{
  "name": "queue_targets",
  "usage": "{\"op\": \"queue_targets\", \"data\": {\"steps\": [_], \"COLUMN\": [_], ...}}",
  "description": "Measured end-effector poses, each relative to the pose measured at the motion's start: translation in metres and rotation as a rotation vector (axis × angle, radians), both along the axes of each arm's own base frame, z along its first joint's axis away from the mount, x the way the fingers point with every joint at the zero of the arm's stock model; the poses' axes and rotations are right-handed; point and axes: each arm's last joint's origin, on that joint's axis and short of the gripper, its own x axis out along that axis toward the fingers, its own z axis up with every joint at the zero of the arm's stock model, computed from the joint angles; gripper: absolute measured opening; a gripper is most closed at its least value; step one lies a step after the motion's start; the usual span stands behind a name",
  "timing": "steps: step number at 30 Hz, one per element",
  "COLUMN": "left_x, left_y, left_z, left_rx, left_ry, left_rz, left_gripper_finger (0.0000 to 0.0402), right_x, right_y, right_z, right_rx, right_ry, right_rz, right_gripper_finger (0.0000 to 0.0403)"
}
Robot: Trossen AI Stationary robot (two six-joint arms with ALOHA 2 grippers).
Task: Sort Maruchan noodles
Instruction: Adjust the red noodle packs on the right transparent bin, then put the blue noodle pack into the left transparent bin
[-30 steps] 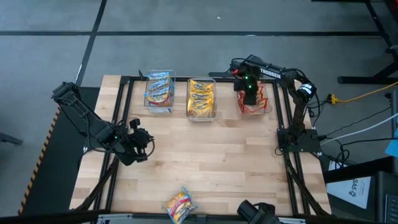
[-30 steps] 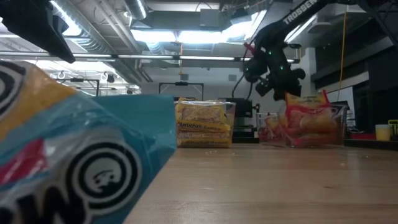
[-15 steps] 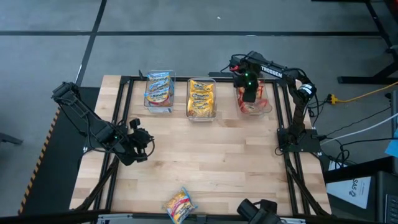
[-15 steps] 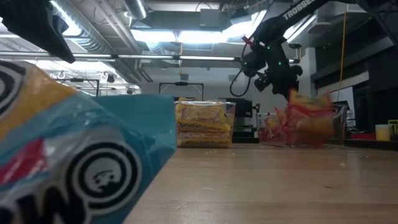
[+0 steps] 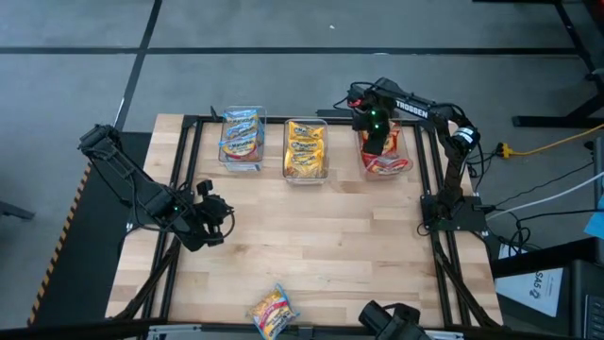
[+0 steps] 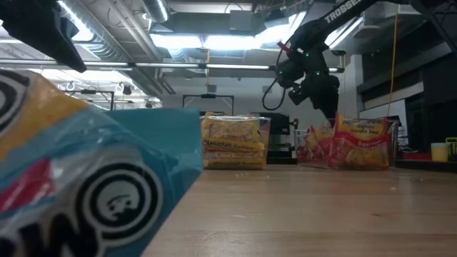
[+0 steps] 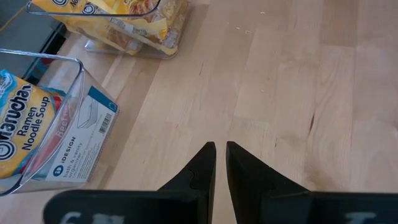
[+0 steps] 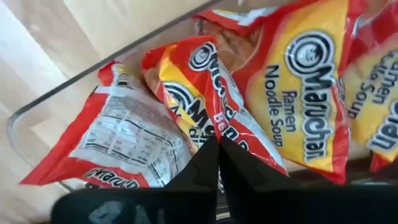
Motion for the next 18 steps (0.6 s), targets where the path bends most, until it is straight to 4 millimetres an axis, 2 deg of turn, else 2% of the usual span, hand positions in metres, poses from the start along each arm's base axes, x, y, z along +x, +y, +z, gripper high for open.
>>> {"op": "queue_targets", "data": {"steps": [8,18], "left_x": [0.0,0.0], "left_y": [0.0,0.0], "left_z": [0.0,0.0], "left_rx": [0.0,-0.001], "left_ry": [0.0,0.0], "left_rz": [0.0,0.001], "left_gripper_finger": [0.0033,0.0033], "right_x": [-0.0025,-0.01], "right_y": [0.0029,0.0056], "right_z": [0.0006,0.0028], "right_rx": [0.028,-0.018], "right_ry": [0.027,0.165], "right_rz": [-0.037,-0.102], "right_gripper_finger": [0.0082,0.0164]}}
